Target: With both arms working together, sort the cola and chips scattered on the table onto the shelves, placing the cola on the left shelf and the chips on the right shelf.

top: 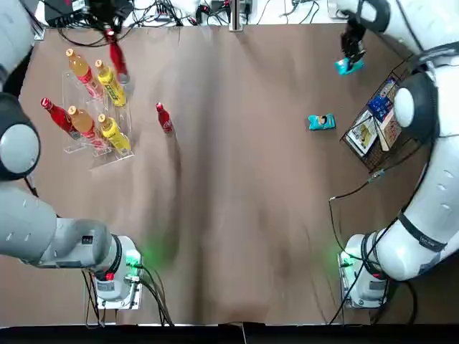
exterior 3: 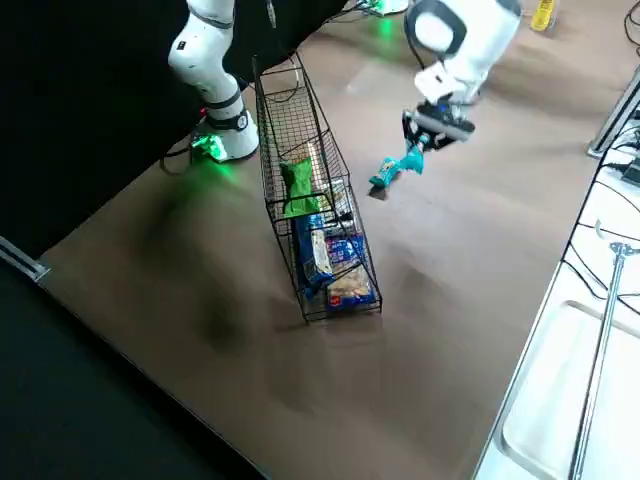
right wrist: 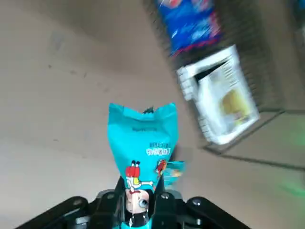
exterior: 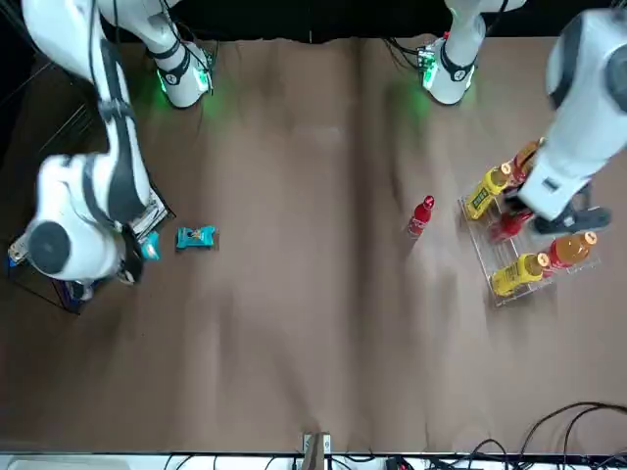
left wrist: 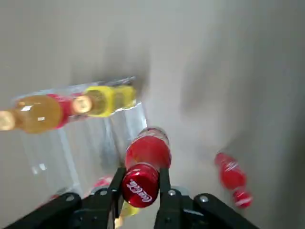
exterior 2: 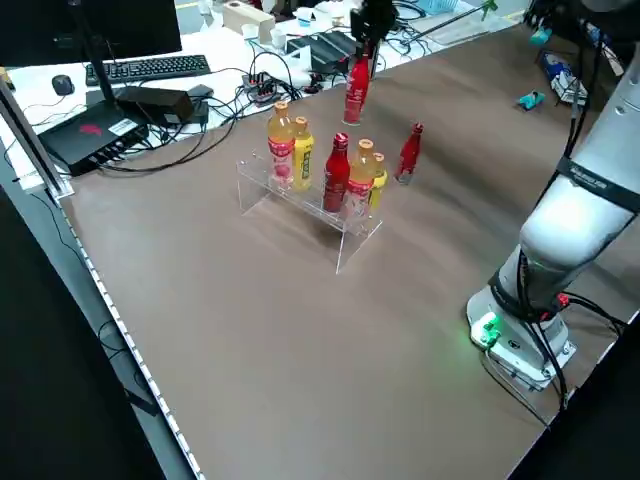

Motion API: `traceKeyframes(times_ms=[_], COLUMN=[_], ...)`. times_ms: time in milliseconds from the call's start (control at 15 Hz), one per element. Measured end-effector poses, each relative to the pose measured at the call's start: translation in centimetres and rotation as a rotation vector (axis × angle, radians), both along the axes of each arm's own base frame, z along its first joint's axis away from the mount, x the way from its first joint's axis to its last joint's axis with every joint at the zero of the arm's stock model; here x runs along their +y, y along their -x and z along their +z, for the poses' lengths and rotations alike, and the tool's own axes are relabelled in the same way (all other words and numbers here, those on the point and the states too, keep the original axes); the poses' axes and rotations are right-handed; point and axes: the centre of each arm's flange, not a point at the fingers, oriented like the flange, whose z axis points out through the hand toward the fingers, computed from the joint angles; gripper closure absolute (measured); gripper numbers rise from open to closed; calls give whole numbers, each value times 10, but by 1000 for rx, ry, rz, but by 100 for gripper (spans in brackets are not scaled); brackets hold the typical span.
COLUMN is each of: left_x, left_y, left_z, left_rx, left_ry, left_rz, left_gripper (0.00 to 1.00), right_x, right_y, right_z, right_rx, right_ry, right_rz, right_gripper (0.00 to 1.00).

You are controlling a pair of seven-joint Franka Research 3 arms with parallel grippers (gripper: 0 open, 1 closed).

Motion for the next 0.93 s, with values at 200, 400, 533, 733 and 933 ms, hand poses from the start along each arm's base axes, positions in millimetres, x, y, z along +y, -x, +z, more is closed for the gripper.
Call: traceKeyframes(times_ms=[200,400,533,733,933], left_x=[70,145,184,223,243], left_y=[14,29,38,49,58], left_z=[25,29,28,10,-10], left_rx=[34,68,86,106,103], left_ry=[-2,41,59,73,92], left_rz=[-99,-188,-229,-277,-298], left_gripper=[68,68,68,68,68], right_x=[-17,-34,-53,-108,-135], right_y=[24,43,53,74,87], right_z=[60,105,128,173,190], right_rx=[74,164,205,215,230], right_ry=[39,68,77,48,35], right_rz=[113,200,230,312,327], right_gripper=[76,76,77,81,81])
